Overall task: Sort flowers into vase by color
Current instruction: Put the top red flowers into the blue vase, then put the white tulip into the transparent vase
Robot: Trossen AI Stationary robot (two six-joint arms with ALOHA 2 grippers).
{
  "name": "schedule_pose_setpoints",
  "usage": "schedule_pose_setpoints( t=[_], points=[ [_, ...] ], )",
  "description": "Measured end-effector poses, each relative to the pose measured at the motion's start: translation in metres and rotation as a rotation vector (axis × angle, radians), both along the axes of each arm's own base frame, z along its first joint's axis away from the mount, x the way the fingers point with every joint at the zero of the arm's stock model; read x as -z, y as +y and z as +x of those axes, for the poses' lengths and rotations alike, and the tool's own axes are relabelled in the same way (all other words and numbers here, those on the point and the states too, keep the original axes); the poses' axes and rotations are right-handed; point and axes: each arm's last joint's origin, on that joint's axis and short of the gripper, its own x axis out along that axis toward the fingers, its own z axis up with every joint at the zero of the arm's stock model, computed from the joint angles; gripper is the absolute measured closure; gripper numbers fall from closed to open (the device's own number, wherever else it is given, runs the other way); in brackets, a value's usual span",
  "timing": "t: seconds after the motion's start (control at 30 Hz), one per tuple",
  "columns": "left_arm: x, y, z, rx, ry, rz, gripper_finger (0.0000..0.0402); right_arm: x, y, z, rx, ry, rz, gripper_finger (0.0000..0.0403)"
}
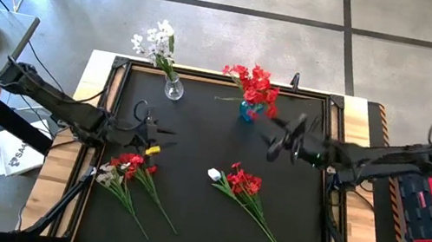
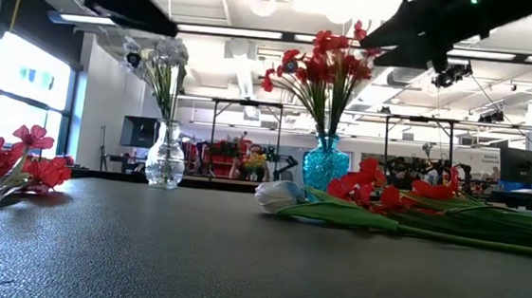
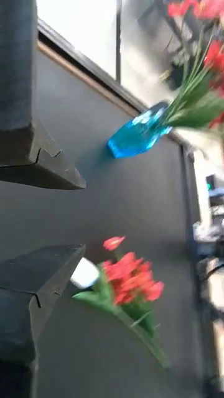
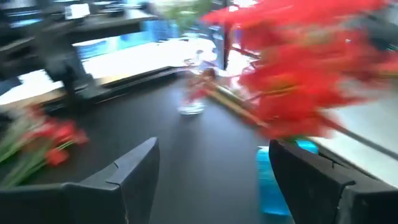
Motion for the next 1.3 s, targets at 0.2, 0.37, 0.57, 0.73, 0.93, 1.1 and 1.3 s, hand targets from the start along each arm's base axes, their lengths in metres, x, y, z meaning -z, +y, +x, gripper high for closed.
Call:
schedule_pose_setpoints(
  t=[0.2,0.37,0.57,0.73,0.93,1.1,1.3],
  points=[
    [0.008,-0.011,-0.002,0.022,0.046,-0.023,0.0264,0.048,0.038,0.01,-0.181,-0.069,-0.021,0.0128],
    [0.005,-0.016,0.0,0.028,0.008,-0.065,0.0265,0.078,0.049,0.021,-0.228,-0.082,-0.07,0.0128],
    [-0.018,-0.016,0.003,-0.128,0.026,-0.216,0.0278,0.091,0.04,0.046,-0.266,-0.148,-0.136,0.0128],
    [-0.032,-0.021,0.018,-0.287,0.154,-0.359,0.0297,0.098,0.039,0.068,-0.331,-0.136,-0.133,0.0128],
    [-0.014,-0.032,0.043,-0.353,0.383,-0.293,0.0319,0.092,0.059,0.091,-0.467,0.125,-0.006,0.0128],
    [0.023,-0.031,0.055,-0.345,0.536,-0.158,0.0325,0.079,0.084,0.102,-0.519,0.512,0.136,0.0128],
    [0.055,-0.021,0.069,-0.373,0.521,-0.034,0.0325,0.057,0.117,0.102,-0.625,0.751,0.425,0.0128]
  ],
)
